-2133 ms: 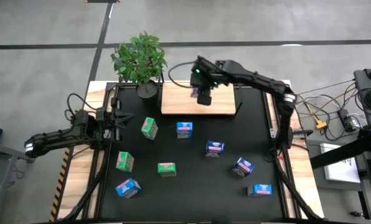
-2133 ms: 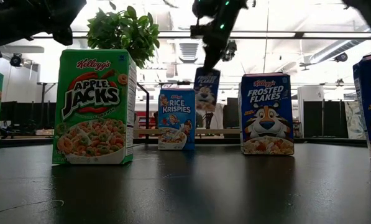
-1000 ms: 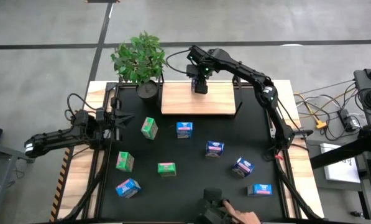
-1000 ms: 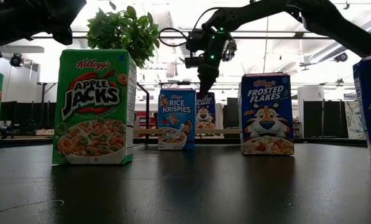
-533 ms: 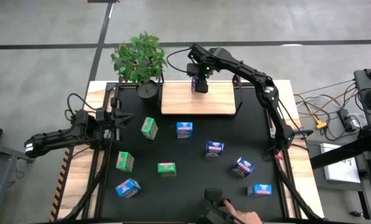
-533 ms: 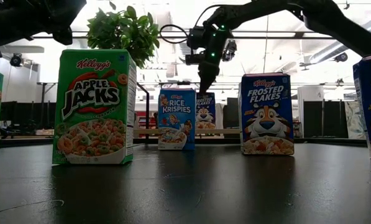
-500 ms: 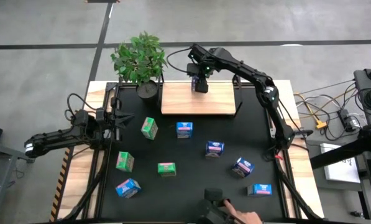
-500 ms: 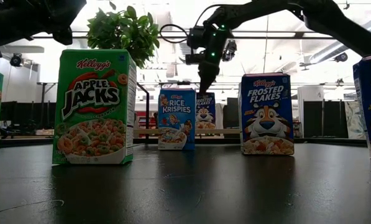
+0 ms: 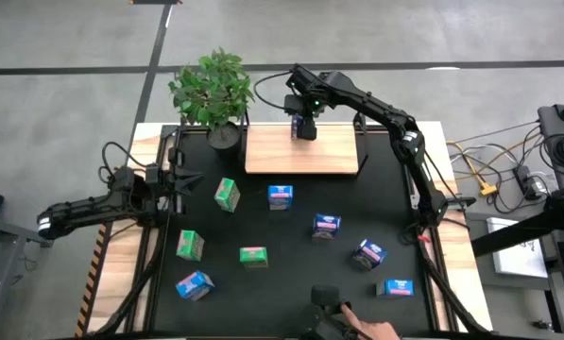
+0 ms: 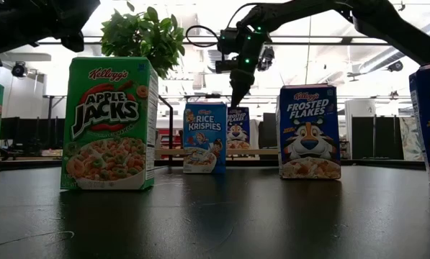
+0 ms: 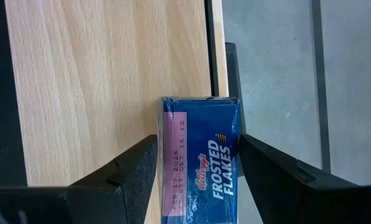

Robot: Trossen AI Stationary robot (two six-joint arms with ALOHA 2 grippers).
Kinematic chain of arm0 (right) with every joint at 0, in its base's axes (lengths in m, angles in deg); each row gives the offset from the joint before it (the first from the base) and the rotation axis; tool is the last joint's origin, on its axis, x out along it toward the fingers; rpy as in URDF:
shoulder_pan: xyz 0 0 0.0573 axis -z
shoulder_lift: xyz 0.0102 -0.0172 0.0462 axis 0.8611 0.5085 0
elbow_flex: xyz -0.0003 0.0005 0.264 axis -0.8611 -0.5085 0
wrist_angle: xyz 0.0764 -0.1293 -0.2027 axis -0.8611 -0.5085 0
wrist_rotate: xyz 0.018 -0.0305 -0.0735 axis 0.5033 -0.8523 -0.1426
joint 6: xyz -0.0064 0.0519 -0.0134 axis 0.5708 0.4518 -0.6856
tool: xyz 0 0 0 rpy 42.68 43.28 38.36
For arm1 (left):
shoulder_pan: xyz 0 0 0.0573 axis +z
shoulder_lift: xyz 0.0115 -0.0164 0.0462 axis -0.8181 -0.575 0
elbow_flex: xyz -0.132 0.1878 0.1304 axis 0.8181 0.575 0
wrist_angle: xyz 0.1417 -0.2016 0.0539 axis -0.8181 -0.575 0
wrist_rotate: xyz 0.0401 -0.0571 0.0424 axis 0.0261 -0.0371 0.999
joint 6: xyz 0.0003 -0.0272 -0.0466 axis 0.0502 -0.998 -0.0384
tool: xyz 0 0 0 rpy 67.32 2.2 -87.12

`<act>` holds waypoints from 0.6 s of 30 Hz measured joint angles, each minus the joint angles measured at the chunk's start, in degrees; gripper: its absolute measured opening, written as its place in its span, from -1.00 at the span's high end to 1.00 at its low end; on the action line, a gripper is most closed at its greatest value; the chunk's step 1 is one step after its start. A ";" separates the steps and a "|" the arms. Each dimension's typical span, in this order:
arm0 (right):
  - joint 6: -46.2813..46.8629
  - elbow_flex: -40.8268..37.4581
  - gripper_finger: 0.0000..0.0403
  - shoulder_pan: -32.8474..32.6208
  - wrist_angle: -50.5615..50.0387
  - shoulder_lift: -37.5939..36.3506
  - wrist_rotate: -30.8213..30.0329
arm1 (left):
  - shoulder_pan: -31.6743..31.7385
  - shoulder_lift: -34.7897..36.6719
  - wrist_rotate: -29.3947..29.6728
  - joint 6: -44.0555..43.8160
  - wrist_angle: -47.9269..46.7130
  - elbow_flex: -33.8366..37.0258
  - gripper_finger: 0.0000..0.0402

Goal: Stack cereal on shelf
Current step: Put the top blue cereal box on the shelf, then put the top blue cereal box aligned with the blue cereal box on the shelf

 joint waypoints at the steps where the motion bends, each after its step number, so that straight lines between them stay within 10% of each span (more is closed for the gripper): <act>1: 0.00 0.00 -0.07 0.00 0.00 0.00 -0.05 | 0.00 0.00 0.00 0.00 0.00 0.00 0.99; 18: 0.42 4.00 -0.07 -0.33 0.24 -1.01 -1.44 | 0.00 0.02 0.01 0.80 0.87 0.00 0.99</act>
